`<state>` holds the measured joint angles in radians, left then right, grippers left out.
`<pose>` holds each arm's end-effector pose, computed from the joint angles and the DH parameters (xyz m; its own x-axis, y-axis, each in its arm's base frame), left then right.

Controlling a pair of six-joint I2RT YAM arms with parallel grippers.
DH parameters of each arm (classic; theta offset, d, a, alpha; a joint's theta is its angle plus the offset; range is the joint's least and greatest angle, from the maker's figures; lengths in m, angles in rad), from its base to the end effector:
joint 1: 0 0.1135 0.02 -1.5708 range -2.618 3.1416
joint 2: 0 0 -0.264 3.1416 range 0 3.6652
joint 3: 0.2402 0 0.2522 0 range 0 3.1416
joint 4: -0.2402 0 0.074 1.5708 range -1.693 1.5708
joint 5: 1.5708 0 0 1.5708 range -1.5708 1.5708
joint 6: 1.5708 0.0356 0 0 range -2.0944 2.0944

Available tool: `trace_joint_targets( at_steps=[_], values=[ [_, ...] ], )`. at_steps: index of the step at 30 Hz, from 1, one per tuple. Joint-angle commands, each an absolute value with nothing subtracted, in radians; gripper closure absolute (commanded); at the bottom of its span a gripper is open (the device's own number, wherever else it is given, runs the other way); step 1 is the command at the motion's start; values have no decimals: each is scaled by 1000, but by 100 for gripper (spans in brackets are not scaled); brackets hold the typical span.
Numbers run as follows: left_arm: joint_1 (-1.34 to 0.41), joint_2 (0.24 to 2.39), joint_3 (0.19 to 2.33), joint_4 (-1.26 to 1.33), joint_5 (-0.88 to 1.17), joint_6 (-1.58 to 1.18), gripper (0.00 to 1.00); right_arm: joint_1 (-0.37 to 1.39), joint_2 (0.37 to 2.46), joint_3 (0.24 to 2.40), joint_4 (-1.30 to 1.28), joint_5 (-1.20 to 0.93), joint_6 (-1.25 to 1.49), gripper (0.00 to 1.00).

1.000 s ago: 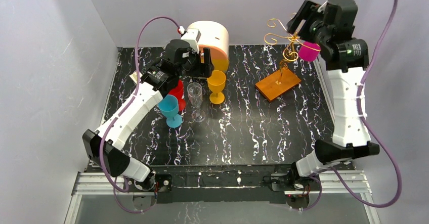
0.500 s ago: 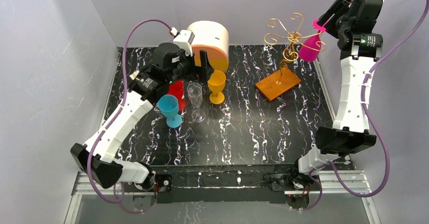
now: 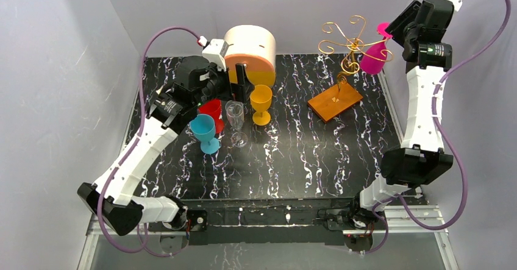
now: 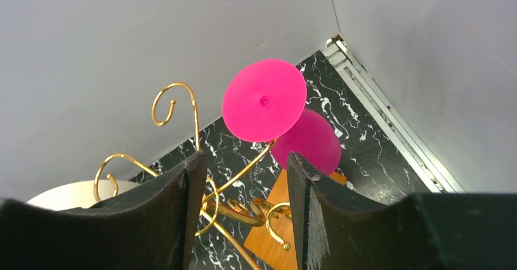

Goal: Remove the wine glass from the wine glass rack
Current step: Pick up the wine glass from the wine rack.

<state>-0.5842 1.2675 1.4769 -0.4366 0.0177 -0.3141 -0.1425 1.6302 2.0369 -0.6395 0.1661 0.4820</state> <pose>0.2291 -0.1522 0.4504 -0.3535 -0.1366 -0.9254 0.4801 0.8226 -0.3048 0.3388 -0.0546 0.5039 -0.0636 0.4710 -0.8798 0.3711 0.8296 0.4173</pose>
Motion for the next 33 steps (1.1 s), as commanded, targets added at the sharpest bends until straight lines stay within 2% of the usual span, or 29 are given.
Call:
trace_joint_targets(
  at_steps=[1, 4, 33],
  values=[
    [-580, 1214, 1458, -463, 31, -309, 2, -146, 1640, 2005, -519, 226, 507, 42],
    [-580, 1198, 1451, -479, 16, -301, 2, -151, 1647, 1991, -512, 281, 499, 42],
    [-580, 1200, 1441, -474, 36, -307, 2, -153, 1680, 1822, -254, 279, 637, 50]
  ],
)
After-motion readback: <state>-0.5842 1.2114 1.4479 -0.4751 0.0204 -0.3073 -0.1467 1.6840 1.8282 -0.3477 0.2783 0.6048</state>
